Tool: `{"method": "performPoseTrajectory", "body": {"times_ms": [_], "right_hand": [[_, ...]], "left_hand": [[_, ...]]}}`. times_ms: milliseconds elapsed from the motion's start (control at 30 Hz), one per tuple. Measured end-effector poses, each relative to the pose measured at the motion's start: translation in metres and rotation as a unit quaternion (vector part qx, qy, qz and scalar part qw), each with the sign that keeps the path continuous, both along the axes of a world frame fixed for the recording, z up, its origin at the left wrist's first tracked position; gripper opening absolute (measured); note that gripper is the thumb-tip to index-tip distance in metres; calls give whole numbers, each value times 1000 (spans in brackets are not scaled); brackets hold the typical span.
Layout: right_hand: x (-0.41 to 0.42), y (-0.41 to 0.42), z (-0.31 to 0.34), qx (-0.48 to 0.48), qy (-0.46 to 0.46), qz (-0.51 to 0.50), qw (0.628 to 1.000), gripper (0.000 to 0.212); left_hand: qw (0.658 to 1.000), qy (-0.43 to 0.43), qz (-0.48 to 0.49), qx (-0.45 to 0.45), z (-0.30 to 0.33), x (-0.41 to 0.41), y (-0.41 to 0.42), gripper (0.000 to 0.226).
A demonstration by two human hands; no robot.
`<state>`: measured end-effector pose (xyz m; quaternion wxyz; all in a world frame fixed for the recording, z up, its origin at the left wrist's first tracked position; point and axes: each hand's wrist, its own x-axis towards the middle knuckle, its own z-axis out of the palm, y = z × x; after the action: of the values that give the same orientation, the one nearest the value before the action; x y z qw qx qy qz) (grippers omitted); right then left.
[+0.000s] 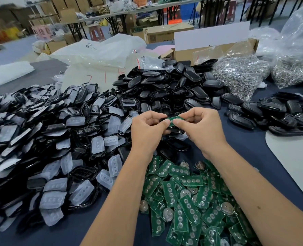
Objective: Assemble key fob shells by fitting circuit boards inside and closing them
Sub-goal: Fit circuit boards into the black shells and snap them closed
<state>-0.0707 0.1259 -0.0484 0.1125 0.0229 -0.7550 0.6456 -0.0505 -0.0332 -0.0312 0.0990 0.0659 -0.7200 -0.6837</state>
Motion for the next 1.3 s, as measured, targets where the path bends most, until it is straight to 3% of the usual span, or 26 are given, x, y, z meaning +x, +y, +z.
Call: {"method": "performPoseTrajectory", "body": {"times_ms": [133,267,433,567,767,933,1033,1100,1200,1300], "right_hand": [[0,3,5,18,-3,22,1000,16],[5,1,7,54,18,-17,998,17],[6,1,7,86,19,-44,995,33],[7,4,8,63,5,-36,997,31],[7,1,14,-47,-40,91,994,7],[-9,-34,32,-95,-35,80,992,9],[-19,-71,45,-87,-6,130,988,9],[-32,-95,52,-36,15,157,987,18],[-59,-128,57,197,113,123,966,24],[-86,-159,62,452,239,155,845,27]], "left_hand": [[1000,0,-5,10,0,1,-1,12],[1000,-10,-14,24,0,2,2,17],[999,-13,-18,28,1,3,0,16],[998,-12,-41,40,3,1,-5,18],[997,-16,-61,52,6,-1,-15,22],[979,-1,70,191,10,-4,-12,13],[962,37,161,217,15,-7,-20,12],[947,54,245,200,20,-8,-37,23],[918,59,360,153,21,-10,-63,20],[896,41,419,138,21,-9,-76,19]]}}
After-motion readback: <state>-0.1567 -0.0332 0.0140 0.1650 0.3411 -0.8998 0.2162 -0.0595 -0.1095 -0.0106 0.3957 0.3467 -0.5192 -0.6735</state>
